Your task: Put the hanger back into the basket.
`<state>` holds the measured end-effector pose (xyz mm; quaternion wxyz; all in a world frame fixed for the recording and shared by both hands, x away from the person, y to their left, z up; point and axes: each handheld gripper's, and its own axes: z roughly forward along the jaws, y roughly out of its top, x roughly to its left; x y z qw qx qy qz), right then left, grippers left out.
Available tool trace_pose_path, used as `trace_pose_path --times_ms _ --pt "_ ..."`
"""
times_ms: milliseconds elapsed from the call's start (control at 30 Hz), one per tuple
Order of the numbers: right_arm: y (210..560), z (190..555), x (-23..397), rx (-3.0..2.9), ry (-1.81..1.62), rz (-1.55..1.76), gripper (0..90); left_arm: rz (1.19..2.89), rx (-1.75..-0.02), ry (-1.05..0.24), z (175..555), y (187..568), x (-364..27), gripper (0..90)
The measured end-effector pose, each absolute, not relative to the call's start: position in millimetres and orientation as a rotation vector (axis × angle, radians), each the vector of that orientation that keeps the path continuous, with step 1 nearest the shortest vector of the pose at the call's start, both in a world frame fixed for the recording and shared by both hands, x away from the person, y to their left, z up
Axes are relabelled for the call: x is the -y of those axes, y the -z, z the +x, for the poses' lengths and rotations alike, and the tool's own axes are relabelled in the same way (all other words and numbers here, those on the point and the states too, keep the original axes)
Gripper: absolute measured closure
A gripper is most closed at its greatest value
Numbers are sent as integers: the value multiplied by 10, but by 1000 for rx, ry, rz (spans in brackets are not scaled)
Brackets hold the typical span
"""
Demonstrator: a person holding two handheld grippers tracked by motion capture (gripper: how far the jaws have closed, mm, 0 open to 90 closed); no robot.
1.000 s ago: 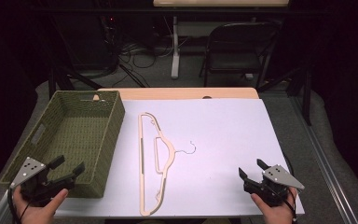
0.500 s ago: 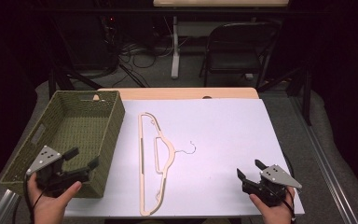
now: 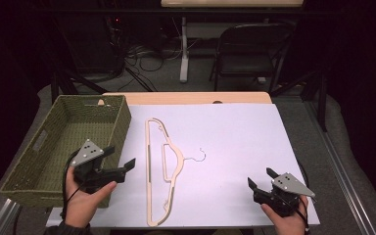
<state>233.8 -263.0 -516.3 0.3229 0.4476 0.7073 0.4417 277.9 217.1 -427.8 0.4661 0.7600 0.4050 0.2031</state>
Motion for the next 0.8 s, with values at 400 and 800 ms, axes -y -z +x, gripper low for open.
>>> trace_pose_path --times_ms 400,800 --pt "5169 2343 2629 -1867 -1154 1179 283 1911 -987 -445 2963 4329 -1958 258" --pt "5180 2352 2622 -1867 -1156 1178 284 1992 -982 -410 3104 4358 -1804 335"
